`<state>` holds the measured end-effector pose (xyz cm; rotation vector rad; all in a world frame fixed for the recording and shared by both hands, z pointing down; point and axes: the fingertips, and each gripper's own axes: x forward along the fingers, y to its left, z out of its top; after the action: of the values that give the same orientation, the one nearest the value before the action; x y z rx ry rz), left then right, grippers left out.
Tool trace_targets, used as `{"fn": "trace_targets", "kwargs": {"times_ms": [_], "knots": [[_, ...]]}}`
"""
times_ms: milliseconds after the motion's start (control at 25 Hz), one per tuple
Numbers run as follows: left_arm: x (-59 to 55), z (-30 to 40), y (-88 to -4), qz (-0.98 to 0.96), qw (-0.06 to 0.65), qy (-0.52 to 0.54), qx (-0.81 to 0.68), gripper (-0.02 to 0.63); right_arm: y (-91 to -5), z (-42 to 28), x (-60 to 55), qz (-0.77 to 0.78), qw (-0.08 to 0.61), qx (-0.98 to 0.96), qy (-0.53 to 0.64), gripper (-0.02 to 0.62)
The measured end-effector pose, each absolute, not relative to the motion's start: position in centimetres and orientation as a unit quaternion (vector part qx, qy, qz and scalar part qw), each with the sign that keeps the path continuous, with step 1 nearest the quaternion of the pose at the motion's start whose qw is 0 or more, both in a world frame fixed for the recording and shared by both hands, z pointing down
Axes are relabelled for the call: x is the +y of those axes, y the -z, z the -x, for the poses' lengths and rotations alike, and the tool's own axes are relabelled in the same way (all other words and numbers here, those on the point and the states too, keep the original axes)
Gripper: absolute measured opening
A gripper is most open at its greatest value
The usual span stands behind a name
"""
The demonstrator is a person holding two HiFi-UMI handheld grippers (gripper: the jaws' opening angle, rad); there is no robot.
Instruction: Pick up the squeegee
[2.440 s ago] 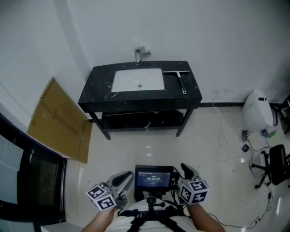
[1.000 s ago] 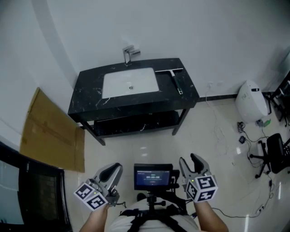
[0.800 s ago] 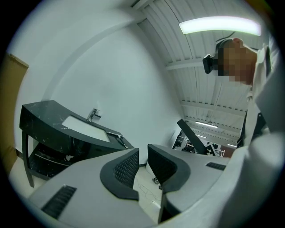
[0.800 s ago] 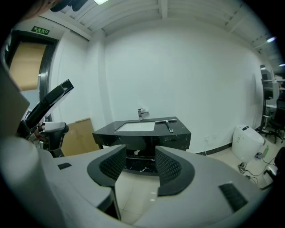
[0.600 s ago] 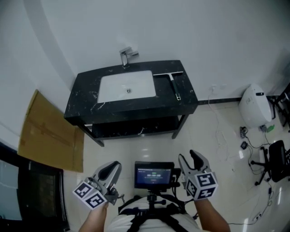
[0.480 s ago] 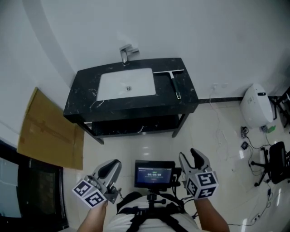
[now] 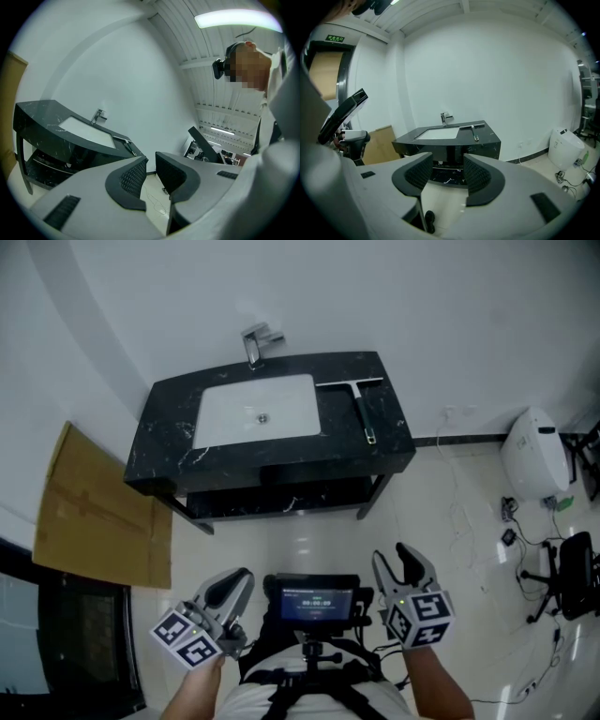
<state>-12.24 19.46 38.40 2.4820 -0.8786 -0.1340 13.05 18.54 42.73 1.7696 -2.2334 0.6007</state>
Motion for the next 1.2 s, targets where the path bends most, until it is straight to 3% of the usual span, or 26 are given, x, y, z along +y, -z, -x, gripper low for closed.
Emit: {"fn": "trace_targets", "kwargs": {"times_ms": [1200], "knots": [[-2.4, 19.8, -38.8, -0.933, 0.277, 0.047, -0.227, 0.057, -41.0, -8.9, 2.0, -0.696, 0.128, -0.680, -0.192, 0.199]]}}
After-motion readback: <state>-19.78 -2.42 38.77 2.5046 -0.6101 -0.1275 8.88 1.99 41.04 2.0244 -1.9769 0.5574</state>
